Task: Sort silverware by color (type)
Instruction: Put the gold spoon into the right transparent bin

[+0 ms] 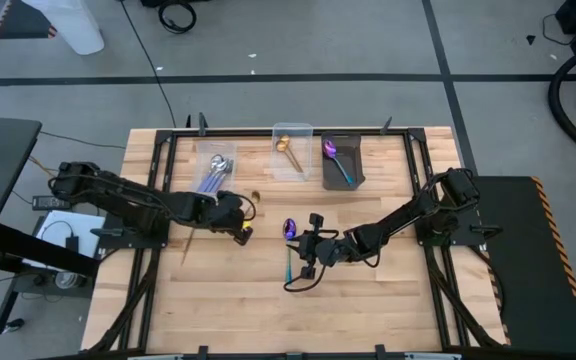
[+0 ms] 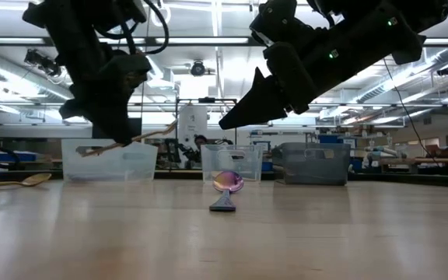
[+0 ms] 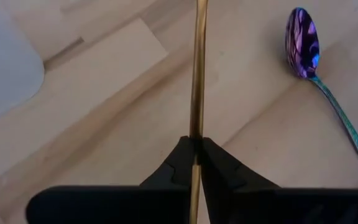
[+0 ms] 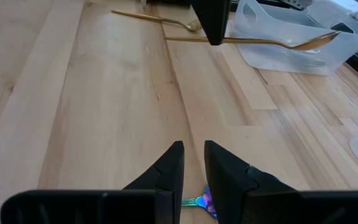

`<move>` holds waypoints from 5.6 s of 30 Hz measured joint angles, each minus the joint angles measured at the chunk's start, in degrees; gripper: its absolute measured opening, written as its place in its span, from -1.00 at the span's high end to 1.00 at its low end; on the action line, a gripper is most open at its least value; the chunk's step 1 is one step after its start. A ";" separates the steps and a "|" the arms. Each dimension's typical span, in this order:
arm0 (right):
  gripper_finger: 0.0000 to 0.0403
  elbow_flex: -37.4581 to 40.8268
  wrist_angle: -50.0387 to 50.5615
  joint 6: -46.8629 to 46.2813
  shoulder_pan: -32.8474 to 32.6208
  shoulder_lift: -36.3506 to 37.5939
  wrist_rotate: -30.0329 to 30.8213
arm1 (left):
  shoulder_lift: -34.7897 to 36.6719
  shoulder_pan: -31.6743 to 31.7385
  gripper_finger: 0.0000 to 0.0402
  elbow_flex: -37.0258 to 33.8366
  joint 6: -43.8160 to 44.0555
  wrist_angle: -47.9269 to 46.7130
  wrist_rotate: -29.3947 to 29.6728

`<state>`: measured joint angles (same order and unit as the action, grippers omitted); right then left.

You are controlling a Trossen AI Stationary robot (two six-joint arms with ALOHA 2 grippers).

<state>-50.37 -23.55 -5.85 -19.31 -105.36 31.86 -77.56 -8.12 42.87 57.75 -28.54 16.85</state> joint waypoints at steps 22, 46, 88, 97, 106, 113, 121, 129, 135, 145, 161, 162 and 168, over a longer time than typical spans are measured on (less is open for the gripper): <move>0.63 0.00 1.33 1.50 -0.29 0.00 6.19 | -0.07 13.57 0.88 0.02 -21.21 14.79 -3.83; 0.63 0.00 13.90 -20.56 -0.75 6.54 0.66 | -0.17 27.08 0.88 0.07 -37.64 40.77 -10.15; -0.10 0.00 2.14 7.06 25.90 23.15 -4.95 | -8.32 25.22 0.88 0.03 -45.02 77.18 -15.22; -0.03 0.00 -0.63 7.43 27.80 23.02 -10.56 | -12.39 25.27 0.88 0.04 -45.34 85.93 -13.88; 0.07 0.00 -2.27 8.92 29.35 23.02 -13.27 | -13.25 24.17 0.88 0.00 -44.49 89.66 -13.67; 0.29 -0.01 -4.34 10.04 29.62 23.02 -17.42 | -13.25 22.11 0.88 0.00 -47.05 92.28 -13.65; 0.65 -0.01 -5.10 10.36 29.62 23.02 -19.78 | -13.22 21.72 0.88 0.00 -47.93 92.35 -13.77; 0.88 0.00 -4.87 10.06 29.62 23.02 -19.74 | -13.20 21.72 0.88 0.00 -48.19 92.20 -13.69; 0.87 0.00 -4.52 9.11 29.62 23.02 -19.52 | -13.14 21.61 0.74 0.07 -47.80 91.28 -13.72; 0.84 0.02 -2.46 8.54 29.89 22.95 -19.47 | -10.82 21.55 0.27 0.11 -48.24 82.36 -12.97; 0.83 0.00 1.55 4.52 32.92 22.99 -19.50 | -3.34 17.53 0.24 -0.02 -57.40 57.69 8.12; 0.83 0.00 1.69 4.50 33.01 22.99 -19.50 | -3.23 17.27 0.24 0.04 -57.47 56.89 8.74; 0.83 0.00 1.90 4.06 33.88 22.99 -19.52 | -1.93 15.39 0.24 0.09 -57.08 49.15 10.60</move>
<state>-50.37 -21.65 -1.78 14.57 -82.37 12.34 -79.48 7.27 42.96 0.67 20.62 27.44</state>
